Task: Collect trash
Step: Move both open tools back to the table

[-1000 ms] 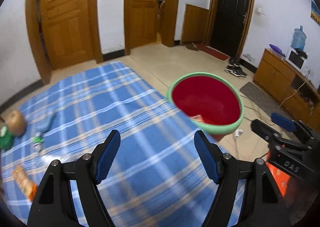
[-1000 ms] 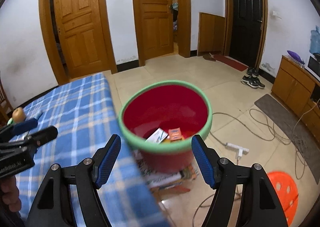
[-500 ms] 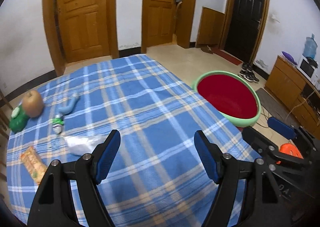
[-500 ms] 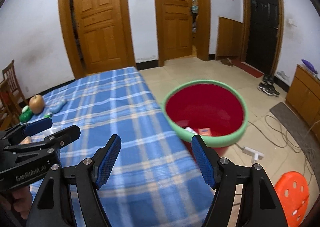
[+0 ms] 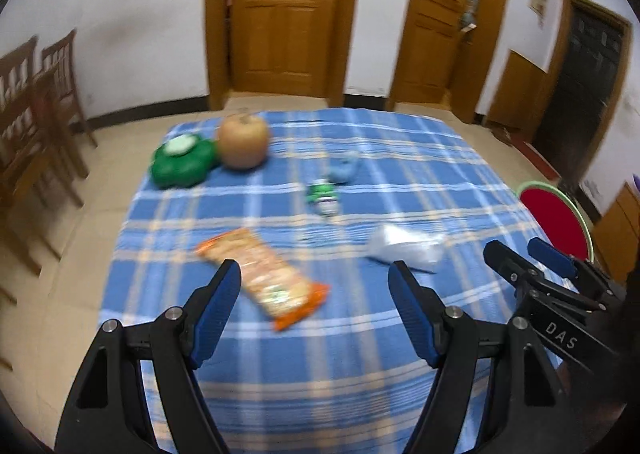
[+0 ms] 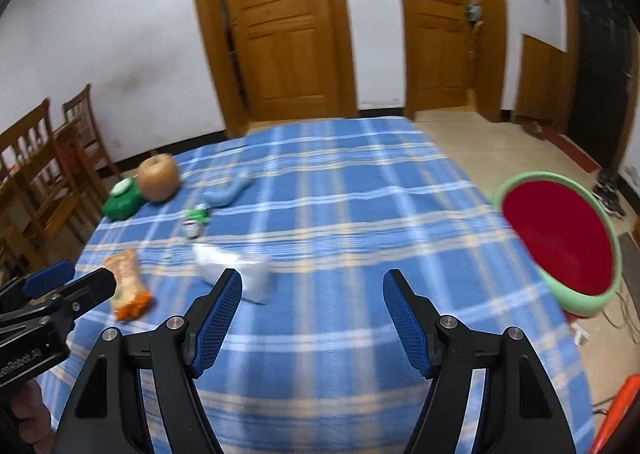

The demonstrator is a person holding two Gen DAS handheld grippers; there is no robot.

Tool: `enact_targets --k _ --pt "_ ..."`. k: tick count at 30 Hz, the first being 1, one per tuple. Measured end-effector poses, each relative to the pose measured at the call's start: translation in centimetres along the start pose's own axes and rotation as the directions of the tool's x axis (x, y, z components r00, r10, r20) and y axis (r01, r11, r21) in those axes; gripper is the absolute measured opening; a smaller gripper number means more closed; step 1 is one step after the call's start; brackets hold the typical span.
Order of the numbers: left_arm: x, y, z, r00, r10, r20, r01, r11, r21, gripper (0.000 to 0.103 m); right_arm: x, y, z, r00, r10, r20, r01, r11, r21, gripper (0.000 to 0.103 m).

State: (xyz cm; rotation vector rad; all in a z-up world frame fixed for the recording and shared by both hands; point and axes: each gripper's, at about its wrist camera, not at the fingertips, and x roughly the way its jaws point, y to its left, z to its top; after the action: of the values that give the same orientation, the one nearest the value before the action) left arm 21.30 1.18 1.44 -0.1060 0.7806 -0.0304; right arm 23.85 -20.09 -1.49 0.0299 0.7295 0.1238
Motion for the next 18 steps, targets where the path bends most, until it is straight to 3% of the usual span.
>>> enact_targets --k 5,8,11,13,14,18 --pt "0.5 2.9 -0.4 1.0 0.0 -0.022 -0.001 0.997 -0.075 0.075 2.4 3.1 0.4 0.998 0.012 -0.055 -0.016 0.997 -0.078 0.075" --pt "1.0 3.2 -0.6 1.0 0.015 -0.023 -0.016 0.998 -0.066 0.075 4.8 4.6 1.0 0.995 -0.012 -0.102 0.002 0.996 -0.092 0.08" --pt "1.5 3.7 -0.7 1.0 0.013 -0.029 -0.014 0.998 -0.065 0.075 7.0 5.5 1.4 0.99 -0.04 -0.136 0.028 0.996 -0.087 0.09" --pt "2.0 4.1 -0.9 0.999 -0.001 -0.042 -0.003 0.996 -0.087 0.075 8.7 6.1 1.4 0.985 -0.059 -0.164 0.045 0.995 -0.087 0.102" --pt "2.3 4.2 -1.0 0.999 -0.001 -0.047 -0.003 0.996 -0.091 0.075 9.2 6.1 1.3 0.983 -0.06 -0.174 0.048 0.996 -0.073 0.102" --pt "3.0 4.2 -0.8 0.998 0.052 -0.038 -0.053 0.998 -0.042 0.075 9.8 5.5 1.5 0.982 0.027 -0.187 -0.027 1.0 0.005 0.1"
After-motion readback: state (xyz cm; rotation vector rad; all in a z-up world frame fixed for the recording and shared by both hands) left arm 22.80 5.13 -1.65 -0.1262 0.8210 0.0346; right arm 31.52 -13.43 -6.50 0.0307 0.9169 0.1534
